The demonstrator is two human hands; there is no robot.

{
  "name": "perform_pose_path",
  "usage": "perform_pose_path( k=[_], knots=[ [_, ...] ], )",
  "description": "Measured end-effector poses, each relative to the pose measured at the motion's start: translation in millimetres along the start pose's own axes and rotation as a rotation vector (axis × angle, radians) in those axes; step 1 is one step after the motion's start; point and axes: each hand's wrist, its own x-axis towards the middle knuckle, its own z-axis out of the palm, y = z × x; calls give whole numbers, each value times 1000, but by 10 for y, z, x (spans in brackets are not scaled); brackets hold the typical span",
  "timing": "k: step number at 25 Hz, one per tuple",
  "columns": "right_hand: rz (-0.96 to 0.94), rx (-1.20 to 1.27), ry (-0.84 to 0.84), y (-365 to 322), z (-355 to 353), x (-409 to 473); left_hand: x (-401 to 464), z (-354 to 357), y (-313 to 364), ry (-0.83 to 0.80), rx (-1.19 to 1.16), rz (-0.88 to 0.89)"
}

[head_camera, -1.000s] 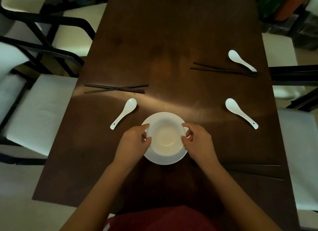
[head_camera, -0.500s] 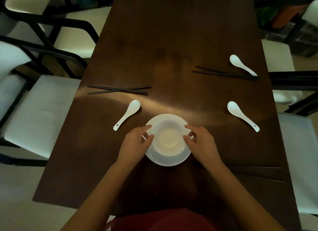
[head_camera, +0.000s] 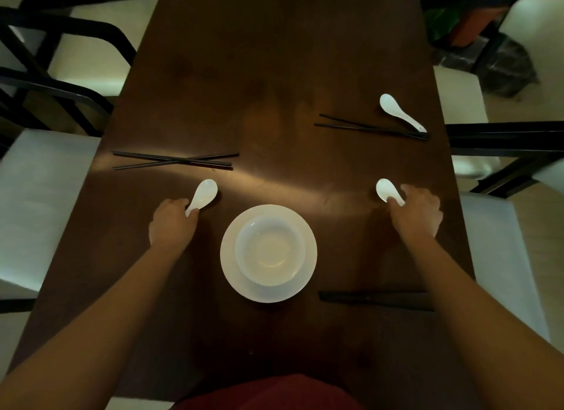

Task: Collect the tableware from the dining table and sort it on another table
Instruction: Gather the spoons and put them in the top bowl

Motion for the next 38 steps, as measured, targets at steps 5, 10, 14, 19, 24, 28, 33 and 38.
perform_pose_path(
  k=[5, 10, 14, 19, 24, 28, 33, 38],
  knots=[
    [54, -25, -39, -30, 59, 100, 6, 52, 54, 60, -113, -60],
    [187, 23, -151, -38, 10, 113, 77, -7, 92, -72, -200, -140],
    [186, 297, -255, -309, -225, 10, 44, -234, 297, -65, -603, -278],
    [56, 1021, -539, -1159, -651, -416, -303, -451, 1044, -218, -1034, -165],
    [27, 1048, -400, -1487, -687, -613, -741, -343, 1482, -310, -1010, -99],
    [61, 961, -290, -1424, -589, -630, -893, -274, 1629, -308, -1053, -89],
    [53, 927, -267, -1330, -522, -640, -949, -219, 1729, -302, -1002, -69],
    [-97, 879, -280, -1126, -609, -503, -954, -210, 1736, -429, -981, -55]
  ],
)
